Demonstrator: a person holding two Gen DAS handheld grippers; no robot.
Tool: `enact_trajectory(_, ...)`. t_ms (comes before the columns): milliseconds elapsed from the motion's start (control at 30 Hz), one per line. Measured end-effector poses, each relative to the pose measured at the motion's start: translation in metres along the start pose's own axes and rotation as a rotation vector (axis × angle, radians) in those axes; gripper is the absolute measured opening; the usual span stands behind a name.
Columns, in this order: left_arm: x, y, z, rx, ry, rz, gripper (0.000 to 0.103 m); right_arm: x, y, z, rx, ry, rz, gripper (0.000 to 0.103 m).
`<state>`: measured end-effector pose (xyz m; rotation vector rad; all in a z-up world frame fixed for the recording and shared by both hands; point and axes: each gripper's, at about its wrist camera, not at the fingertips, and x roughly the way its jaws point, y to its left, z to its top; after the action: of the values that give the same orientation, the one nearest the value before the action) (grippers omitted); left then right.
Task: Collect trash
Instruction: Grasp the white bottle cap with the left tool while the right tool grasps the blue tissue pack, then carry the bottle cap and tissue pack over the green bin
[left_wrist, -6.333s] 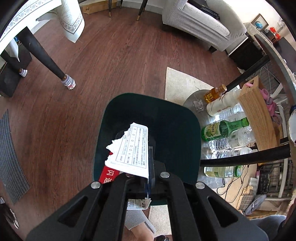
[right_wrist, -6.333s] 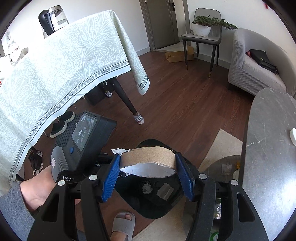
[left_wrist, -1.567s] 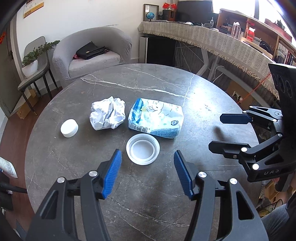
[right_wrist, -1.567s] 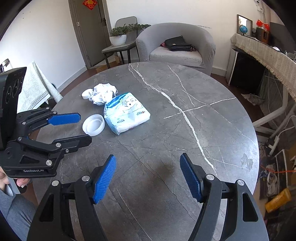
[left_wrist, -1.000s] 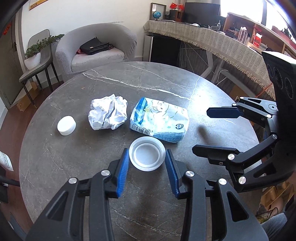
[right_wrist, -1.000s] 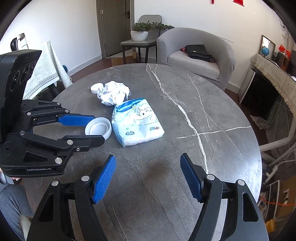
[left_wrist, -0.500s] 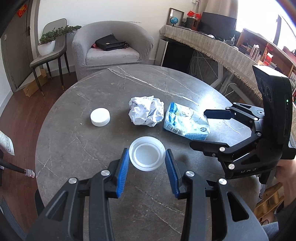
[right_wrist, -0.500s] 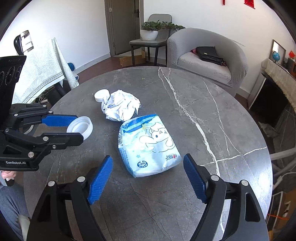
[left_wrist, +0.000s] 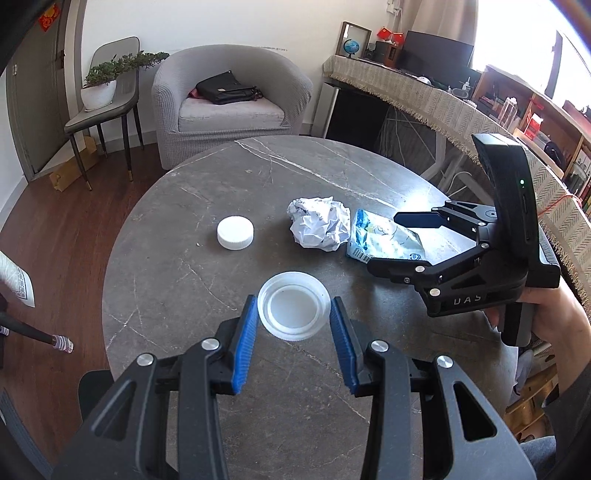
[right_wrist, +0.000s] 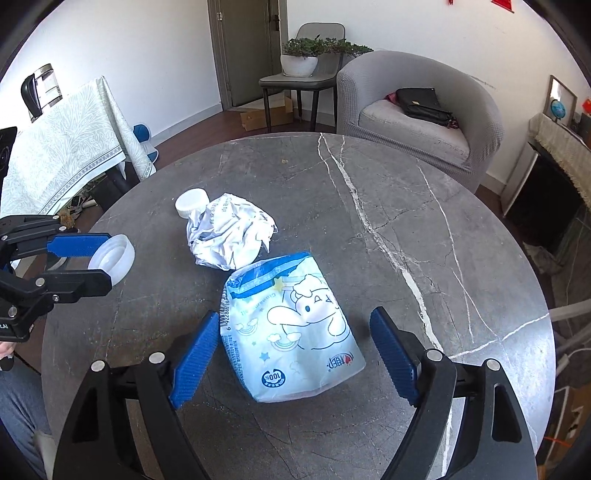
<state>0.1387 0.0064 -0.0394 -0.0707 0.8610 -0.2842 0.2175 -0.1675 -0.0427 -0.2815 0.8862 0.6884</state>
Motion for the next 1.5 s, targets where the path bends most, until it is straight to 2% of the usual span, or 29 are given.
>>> enact_trajectory(233, -0.014, 0.017, -0.001, -0.031, -0.019, 0.000, 0.042, 0.003, 0.004, 0.002, 0.000, 0.017, -0.025, 0.085)
enact_trajectory(267, -0.016, 0.020, 0.000, -0.036, -0.023, -0.001, 0.042, 0.003, 0.004, 0.002, 0.006, 0.014, -0.031, 0.082)
enact_trajectory(300, -0.018, 0.022, -0.001, -0.039, -0.026, -0.003, 0.042, 0.001, 0.004, 0.002, 0.011, 0.009, -0.034, 0.074)
enact_trajectory(400, -0.024, 0.025, -0.002, -0.040, -0.034, 0.001, 0.042, -0.001, 0.002, 0.004, 0.025, 0.016, -0.045, 0.058)
enact_trajectory(600, -0.039, 0.043, -0.006, -0.062, -0.051, 0.005, 0.042, -0.009, 0.012, 0.003, 0.041, 0.031, -0.055, 0.052)
enact_trajectory(800, -0.055, 0.062, -0.010, -0.108, -0.073, 0.008, 0.042, -0.028, 0.030, 0.008, 0.072, 0.018, -0.065, 0.051)
enact_trajectory(967, -0.063, 0.074, -0.016, -0.136, -0.081, 0.017, 0.042, -0.040, 0.049, 0.013, 0.114, -0.003, -0.023, 0.051)
enact_trajectory(1500, -0.082, 0.111, -0.041, -0.197, -0.078, 0.071, 0.042, -0.035, 0.121, 0.016, 0.158, -0.057, 0.070, 0.051)
